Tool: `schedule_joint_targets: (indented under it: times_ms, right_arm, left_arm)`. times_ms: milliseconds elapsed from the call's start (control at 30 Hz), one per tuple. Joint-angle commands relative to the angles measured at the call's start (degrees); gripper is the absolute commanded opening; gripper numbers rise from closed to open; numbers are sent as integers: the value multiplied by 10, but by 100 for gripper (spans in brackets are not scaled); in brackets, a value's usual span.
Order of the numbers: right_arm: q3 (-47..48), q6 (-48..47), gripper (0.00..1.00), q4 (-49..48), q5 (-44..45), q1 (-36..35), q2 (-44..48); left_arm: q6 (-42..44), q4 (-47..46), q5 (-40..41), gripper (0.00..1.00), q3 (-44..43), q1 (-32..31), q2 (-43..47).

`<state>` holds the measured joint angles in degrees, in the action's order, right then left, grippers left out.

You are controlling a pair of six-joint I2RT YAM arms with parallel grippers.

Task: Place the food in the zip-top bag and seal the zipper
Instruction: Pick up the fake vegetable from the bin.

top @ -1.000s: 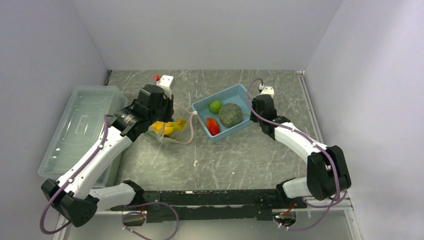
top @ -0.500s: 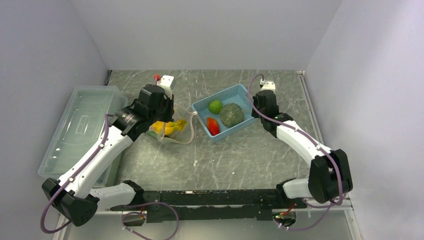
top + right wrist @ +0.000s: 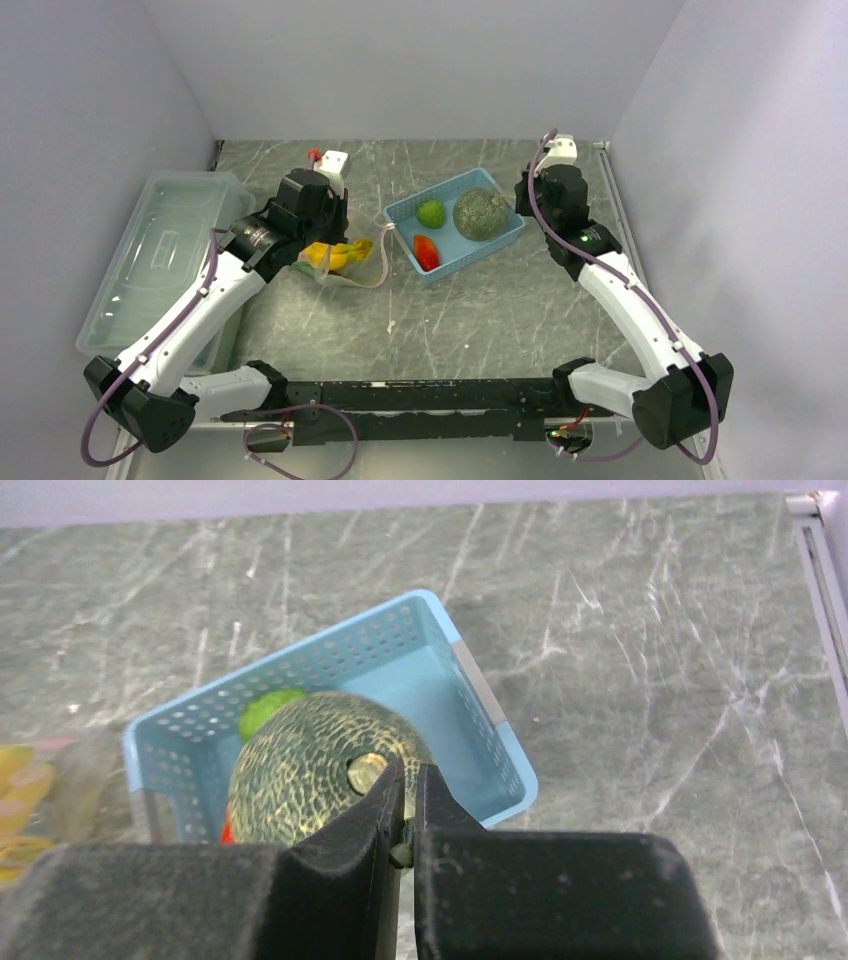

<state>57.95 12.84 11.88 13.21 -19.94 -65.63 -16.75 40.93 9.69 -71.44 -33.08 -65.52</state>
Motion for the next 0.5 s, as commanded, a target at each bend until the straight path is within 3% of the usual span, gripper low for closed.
schedule_joint_targets:
  times_ms: [0,467]
  right_arm:
    - [49,-5,0,10,-48,-8,35]
    - [152,-15,0,58,-155,-98,77]
  left_arm:
    - [0,-23,-2,0,-5,-2,-3]
    - [-16,-25,21,0,-2,-2,-1]
